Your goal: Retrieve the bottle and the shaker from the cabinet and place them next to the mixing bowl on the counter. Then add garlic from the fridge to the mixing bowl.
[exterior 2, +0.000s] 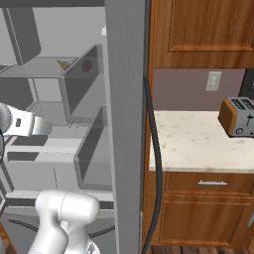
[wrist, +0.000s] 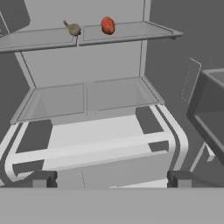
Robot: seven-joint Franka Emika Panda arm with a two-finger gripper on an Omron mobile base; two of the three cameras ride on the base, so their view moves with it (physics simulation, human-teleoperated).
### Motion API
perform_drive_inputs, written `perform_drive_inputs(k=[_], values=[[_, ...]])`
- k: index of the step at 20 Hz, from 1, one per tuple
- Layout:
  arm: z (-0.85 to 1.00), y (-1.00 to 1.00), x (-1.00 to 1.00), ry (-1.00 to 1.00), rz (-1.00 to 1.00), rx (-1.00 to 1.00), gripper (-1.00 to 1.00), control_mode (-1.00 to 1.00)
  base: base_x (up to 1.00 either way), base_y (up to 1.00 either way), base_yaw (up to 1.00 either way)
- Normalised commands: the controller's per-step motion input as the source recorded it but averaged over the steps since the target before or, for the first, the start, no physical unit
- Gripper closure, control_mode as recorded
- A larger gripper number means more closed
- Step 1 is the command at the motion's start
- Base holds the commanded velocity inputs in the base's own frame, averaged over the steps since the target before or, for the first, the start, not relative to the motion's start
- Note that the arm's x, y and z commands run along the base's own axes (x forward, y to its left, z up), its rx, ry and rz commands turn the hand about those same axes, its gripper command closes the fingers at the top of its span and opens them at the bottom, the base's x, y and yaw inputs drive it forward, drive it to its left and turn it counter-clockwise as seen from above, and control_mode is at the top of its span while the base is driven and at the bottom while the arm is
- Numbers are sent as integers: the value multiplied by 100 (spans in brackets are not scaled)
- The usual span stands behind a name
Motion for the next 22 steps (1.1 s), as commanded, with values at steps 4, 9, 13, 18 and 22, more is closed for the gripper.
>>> perform_drive_inputs(k=[4,9,13,18,22], values=[[0,0,0,0,0,0,-100,100,0,0,0],[0,0,0,0,0,0,-100,100,0,0,0],[0,0,0,0,0,0,-100,-100,0,0,0],[21,0,8,1,0,-3,-100,-100,0,0,0],[52,1,20,12,1,-12,-100,-100,0,0,0]])
